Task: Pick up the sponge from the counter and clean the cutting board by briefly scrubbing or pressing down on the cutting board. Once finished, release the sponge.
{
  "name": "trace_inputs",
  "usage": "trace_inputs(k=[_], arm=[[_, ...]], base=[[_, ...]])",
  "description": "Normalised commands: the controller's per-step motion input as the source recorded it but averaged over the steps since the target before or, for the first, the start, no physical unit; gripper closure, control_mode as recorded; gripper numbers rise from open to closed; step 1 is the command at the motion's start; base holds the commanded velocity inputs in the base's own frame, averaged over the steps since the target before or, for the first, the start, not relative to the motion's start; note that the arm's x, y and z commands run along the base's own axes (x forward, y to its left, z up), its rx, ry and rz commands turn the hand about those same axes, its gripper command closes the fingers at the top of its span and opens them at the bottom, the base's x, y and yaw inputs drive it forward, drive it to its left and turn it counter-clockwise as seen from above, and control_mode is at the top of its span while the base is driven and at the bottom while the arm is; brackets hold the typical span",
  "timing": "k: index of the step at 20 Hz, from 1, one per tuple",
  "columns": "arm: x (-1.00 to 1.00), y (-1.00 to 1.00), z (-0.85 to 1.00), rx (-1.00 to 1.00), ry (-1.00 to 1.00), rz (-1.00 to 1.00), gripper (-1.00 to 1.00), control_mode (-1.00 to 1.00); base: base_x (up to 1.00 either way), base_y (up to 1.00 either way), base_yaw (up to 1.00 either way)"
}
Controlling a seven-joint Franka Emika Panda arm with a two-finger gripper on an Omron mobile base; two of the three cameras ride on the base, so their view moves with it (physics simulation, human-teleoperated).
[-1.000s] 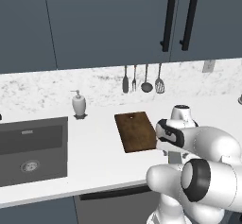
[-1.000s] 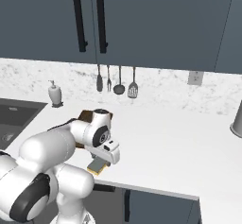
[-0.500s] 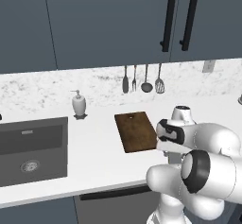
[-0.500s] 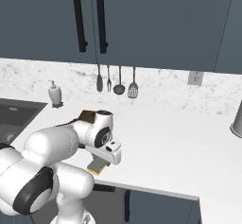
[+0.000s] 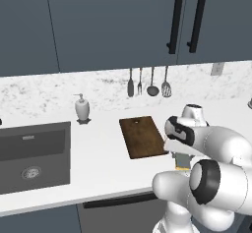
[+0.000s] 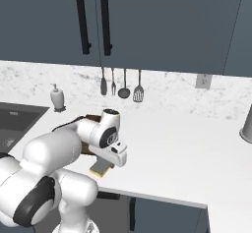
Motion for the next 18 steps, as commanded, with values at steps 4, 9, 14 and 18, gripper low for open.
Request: trace_inputs(k=[4,9,14,18], arm=[[0.23,0.24,0.7,0.05,0.0,-0.02,1.0,-1.0],[0.45,0.37,0.46,0.01,0.0,0.0,1.0,-1.0],[0.49,0.17,-0.03,-0.02,0.0,0.0,1.0,-1.0],[0.37,0.05,-0.12,-0.04,0.0,0.0,1.0,-1.0]], base=[[0.0,0.0,0.0],[0.0,0.0,0.0],[0.0,0.0,0.0],[0.0,0.0,0.0]])
